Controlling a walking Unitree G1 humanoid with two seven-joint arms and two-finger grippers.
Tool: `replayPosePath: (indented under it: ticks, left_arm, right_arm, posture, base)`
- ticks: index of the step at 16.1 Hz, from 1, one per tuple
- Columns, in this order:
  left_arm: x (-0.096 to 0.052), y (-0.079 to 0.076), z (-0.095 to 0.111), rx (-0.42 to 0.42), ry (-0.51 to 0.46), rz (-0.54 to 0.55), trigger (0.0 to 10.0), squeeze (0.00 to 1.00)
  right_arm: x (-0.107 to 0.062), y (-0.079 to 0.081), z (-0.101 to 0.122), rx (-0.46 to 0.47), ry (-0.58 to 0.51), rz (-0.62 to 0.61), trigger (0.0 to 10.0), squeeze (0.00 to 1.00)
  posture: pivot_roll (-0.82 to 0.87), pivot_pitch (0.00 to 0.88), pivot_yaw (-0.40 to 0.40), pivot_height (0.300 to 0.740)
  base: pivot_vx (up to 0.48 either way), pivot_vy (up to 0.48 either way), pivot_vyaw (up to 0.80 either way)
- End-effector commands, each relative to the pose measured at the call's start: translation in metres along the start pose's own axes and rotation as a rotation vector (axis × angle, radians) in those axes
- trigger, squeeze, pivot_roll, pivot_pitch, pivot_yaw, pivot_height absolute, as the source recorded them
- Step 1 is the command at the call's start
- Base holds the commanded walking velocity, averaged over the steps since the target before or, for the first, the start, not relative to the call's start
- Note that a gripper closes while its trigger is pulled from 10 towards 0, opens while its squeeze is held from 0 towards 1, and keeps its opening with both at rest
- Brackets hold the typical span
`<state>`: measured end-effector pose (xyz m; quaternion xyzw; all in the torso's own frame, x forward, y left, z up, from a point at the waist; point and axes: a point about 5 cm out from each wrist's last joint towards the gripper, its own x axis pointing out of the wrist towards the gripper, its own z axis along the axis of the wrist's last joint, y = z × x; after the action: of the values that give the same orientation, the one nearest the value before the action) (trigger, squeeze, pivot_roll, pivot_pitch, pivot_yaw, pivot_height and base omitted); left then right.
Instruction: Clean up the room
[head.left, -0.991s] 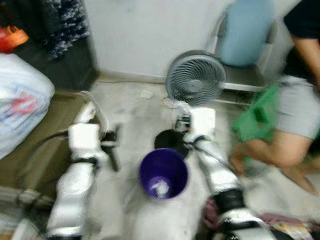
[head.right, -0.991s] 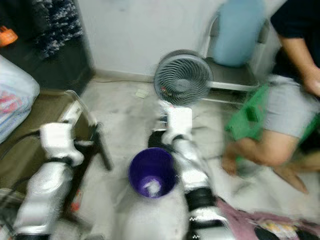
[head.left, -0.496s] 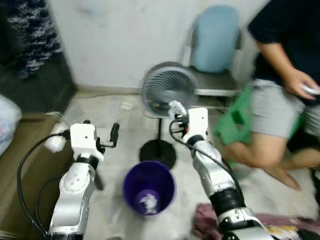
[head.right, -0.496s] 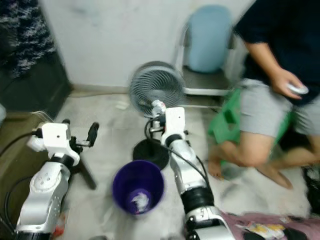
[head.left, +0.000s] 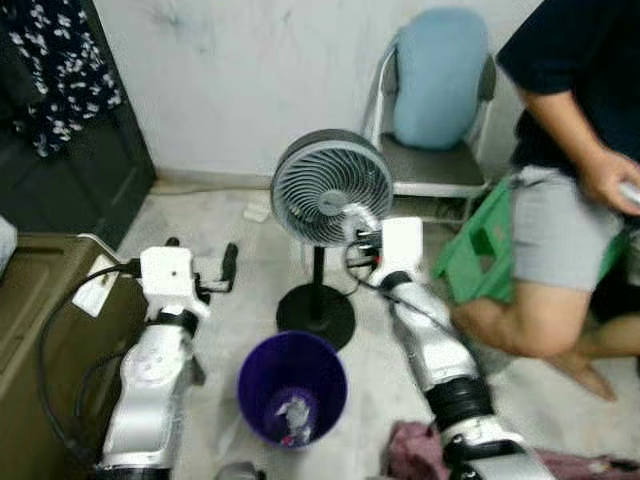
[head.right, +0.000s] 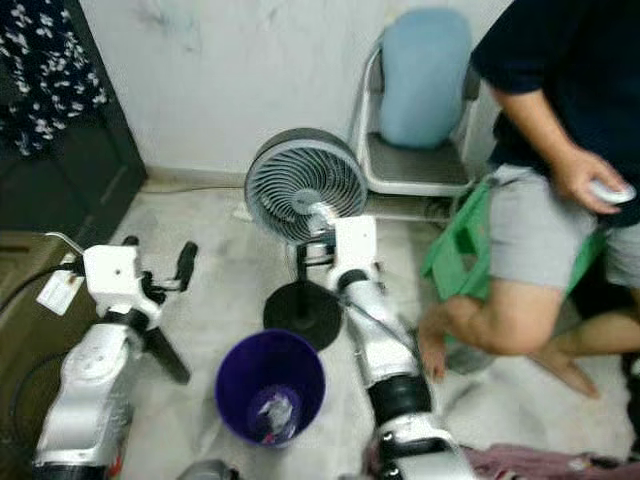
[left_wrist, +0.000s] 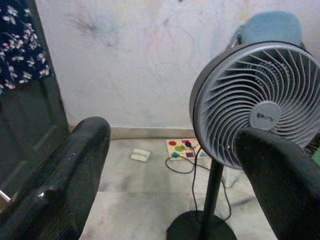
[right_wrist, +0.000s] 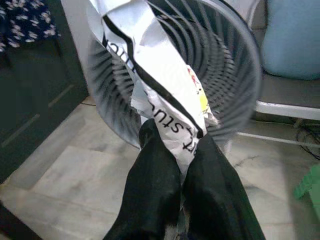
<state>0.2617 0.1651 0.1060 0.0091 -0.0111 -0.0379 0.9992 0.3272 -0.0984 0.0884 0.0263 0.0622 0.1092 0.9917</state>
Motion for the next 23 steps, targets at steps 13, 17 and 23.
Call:
replayPosePath:
  ticks: [13,17,23]
  left_arm:
    - [-0.06,0.013,0.004,0.165,0.074,-0.037,10.0,0.0]
    - [-0.078,0.013,0.013,0.179,0.092,-0.048,10.0,0.0]
    - [-0.112,0.028,0.024,0.211,0.164,0.005,10.0,0.0]
  right_arm:
    - [0.011,0.032,-0.044,0.043,0.272,-0.133,10.0,0.0]
    - [0.009,0.027,-0.055,0.017,0.352,-0.199,10.0,0.0]
    - [0.002,0.02,-0.069,0.016,0.422,-0.278,10.0,0.0]
  posture:
    - [0.13,0.065,-0.013,0.74]
    - [0.16,0.117,0.008,0.74]
    - [0.23,0.205,0.065,0.74]
  base:
    - [0.0,0.0,0.2]
    - [0.0,0.0,0.0]
    - [0.0,0.0,0.0]
